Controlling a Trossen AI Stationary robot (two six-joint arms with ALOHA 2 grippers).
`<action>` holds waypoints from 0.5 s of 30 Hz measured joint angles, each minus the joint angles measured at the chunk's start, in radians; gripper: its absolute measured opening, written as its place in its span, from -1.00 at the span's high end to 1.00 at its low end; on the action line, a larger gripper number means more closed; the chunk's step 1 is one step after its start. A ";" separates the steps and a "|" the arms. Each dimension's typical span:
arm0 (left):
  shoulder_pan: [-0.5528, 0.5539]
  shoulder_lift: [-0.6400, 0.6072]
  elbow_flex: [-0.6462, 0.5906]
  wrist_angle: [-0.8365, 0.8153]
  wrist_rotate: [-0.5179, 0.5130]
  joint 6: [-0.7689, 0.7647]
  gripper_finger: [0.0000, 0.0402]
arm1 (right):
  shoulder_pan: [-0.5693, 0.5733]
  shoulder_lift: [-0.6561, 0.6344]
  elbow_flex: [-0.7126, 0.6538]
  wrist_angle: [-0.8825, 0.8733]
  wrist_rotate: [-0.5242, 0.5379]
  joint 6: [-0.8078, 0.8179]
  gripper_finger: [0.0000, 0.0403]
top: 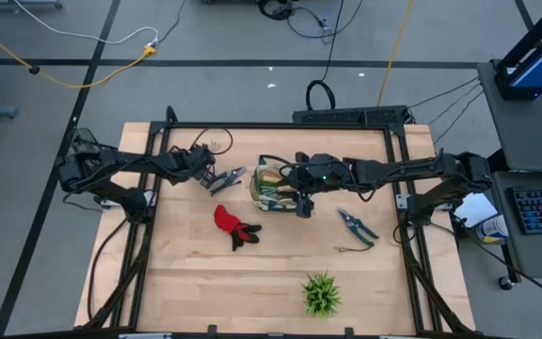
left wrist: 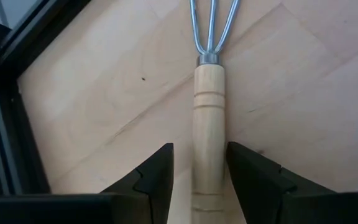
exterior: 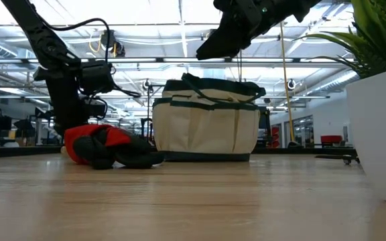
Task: Pick & Place Garden tools in Gardening bag
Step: Put the brown hand rake into the gardening bag
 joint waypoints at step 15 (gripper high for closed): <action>0.010 0.000 0.000 0.003 0.040 0.002 0.67 | 0.000 0.000 0.000 0.000 0.000 0.001 0.36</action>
